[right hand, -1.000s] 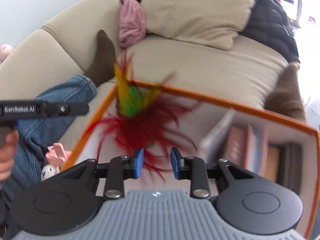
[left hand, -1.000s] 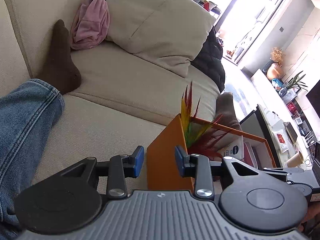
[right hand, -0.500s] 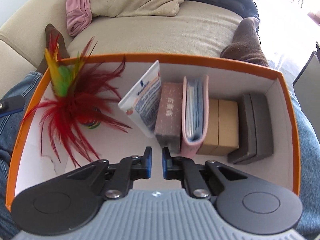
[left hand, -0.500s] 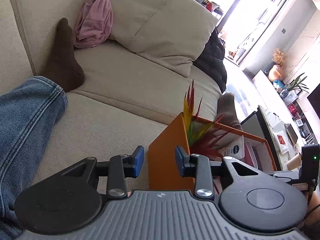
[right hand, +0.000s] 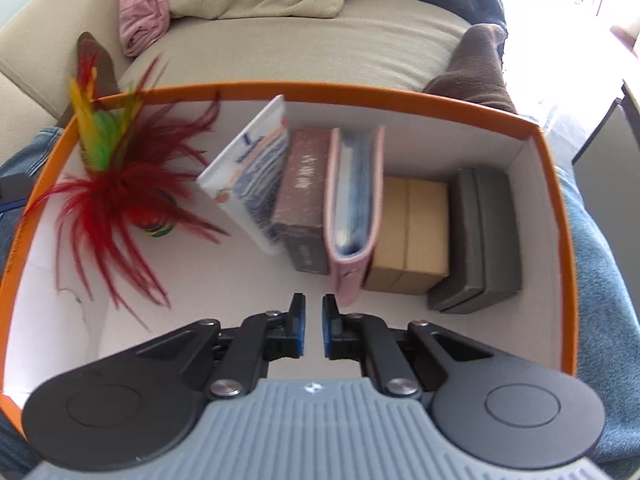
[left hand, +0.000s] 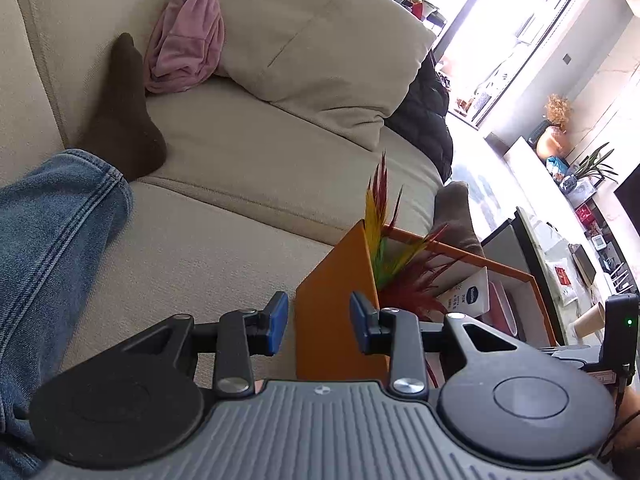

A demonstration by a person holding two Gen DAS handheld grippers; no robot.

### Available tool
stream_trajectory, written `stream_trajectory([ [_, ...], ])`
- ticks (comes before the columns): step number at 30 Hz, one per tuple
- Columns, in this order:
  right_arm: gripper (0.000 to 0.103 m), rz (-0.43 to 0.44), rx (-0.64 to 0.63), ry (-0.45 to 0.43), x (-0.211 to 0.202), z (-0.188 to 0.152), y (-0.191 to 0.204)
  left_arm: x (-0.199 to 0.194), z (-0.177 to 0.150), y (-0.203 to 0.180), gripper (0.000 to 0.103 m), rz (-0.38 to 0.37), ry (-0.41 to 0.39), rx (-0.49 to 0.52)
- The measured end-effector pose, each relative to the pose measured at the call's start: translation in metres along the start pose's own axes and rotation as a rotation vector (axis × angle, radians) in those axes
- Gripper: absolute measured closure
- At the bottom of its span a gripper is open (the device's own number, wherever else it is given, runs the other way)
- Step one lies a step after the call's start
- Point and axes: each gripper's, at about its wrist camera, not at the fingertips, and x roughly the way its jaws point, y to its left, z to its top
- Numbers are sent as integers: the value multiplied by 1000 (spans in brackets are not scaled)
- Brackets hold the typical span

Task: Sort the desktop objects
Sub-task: 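Move both grippers back to the pile toward the pink phone stand and pink ball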

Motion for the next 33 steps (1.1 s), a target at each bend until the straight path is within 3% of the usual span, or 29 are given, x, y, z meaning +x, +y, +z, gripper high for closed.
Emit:
stream_trajectory([
  [9,95,27,-35,-30,-11,-1,14,-30,0,8,65,60,-34,27],
  [15,95,140,-61,-158,-60,-16,43,-59,-15,16,65,124,-18,76],
  [21,92,301,-311,-205,-95,-16,113,-79,-32,29,65,170,49,75],
  [24,92,330,-477,-168,-95,-14,153,-88,-41,31,65,180,82,84],
  [26,92,337,-597,-116,-88,-13,179,-92,-46,33,61,181,97,82],
  [27,92,336,-642,-87,-83,-11,190,-92,-48,35,53,185,106,77],
  [30,92,324,-752,15,-63,-5,216,-88,-51,44,52,204,136,68],
  [33,82,301,-827,121,-40,1,238,-79,-51,55,52,194,155,29],
])
